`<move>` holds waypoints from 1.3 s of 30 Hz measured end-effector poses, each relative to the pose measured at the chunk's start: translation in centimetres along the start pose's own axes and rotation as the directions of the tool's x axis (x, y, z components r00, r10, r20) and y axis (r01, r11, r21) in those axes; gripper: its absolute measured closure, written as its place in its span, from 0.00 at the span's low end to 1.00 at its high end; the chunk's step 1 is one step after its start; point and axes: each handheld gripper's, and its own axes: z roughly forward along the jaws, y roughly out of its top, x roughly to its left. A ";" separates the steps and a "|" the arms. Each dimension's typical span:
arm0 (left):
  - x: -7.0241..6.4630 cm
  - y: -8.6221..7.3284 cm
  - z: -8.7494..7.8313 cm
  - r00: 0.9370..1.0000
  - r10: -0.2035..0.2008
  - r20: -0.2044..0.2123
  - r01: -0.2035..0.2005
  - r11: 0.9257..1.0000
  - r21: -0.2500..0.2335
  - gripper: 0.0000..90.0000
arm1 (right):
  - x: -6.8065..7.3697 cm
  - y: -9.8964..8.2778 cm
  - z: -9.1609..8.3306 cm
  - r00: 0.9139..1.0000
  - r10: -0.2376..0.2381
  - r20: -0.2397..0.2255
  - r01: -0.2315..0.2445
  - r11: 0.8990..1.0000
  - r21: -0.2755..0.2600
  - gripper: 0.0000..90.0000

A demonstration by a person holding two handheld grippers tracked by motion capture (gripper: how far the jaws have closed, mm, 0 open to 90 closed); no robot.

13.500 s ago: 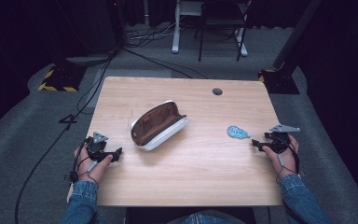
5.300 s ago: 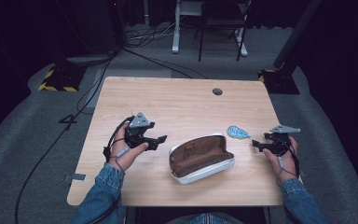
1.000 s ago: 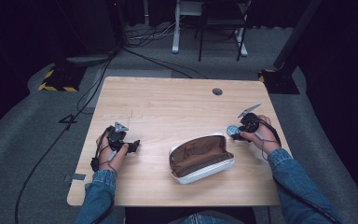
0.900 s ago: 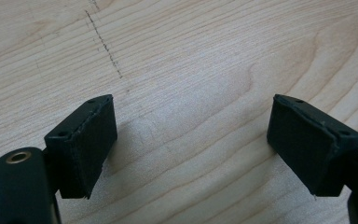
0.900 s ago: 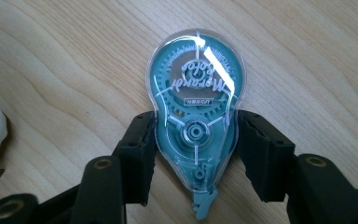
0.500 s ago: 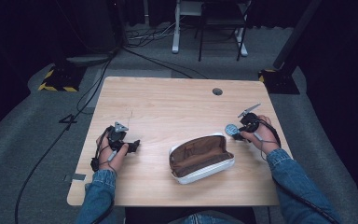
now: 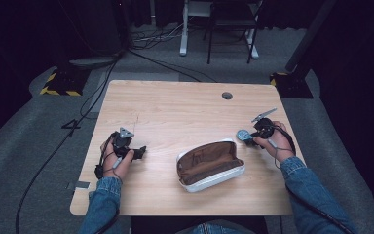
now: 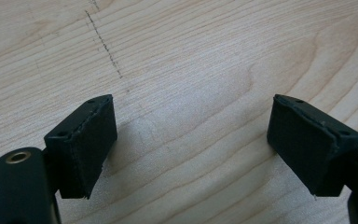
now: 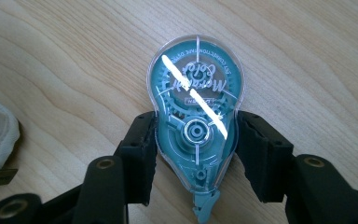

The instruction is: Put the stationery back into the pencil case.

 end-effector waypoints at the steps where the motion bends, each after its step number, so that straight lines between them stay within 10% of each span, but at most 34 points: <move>1: 0.0 0.0 0.0 1.000 -0.002 -0.001 0.002 1.000 0.001 0.18 | 0.1 0.0 -0.1 1.000 0.006 0.001 -0.006 1.000 -0.003 0.56; 39: 0.1 0.3 0.2 1.000 -0.005 0.001 0.005 1.000 0.002 0.18 | 2.6 0.4 -8.1 0.998 -0.054 0.012 0.055 0.988 -0.141 0.56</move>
